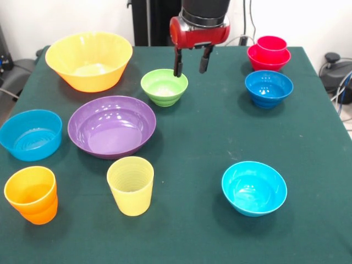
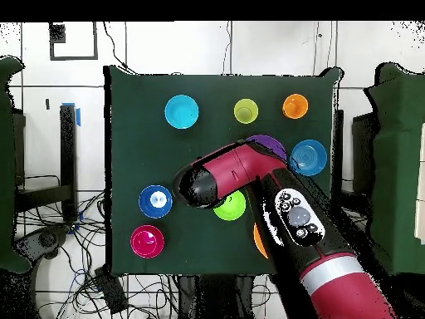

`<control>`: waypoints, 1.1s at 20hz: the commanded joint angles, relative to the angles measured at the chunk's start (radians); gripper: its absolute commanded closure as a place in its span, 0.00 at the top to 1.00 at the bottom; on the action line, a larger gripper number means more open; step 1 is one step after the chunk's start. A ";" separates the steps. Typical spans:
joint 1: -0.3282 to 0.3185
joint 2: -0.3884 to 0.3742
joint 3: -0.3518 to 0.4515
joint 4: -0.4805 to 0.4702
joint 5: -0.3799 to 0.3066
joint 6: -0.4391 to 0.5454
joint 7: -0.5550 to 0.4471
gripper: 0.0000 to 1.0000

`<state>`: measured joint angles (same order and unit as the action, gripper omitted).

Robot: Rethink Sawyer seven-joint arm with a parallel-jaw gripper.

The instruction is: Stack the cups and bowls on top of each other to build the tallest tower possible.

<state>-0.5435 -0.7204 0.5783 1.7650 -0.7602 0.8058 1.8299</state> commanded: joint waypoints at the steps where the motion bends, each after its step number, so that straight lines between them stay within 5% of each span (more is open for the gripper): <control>1: 0.015 0.071 0.000 0.007 -0.081 -0.059 -0.121 1.00; 22: -0.004 0.102 0.020 -0.060 -0.102 -0.052 -0.194 1.00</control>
<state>-0.5473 -0.6835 0.5783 1.7609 -0.7602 0.8058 1.8299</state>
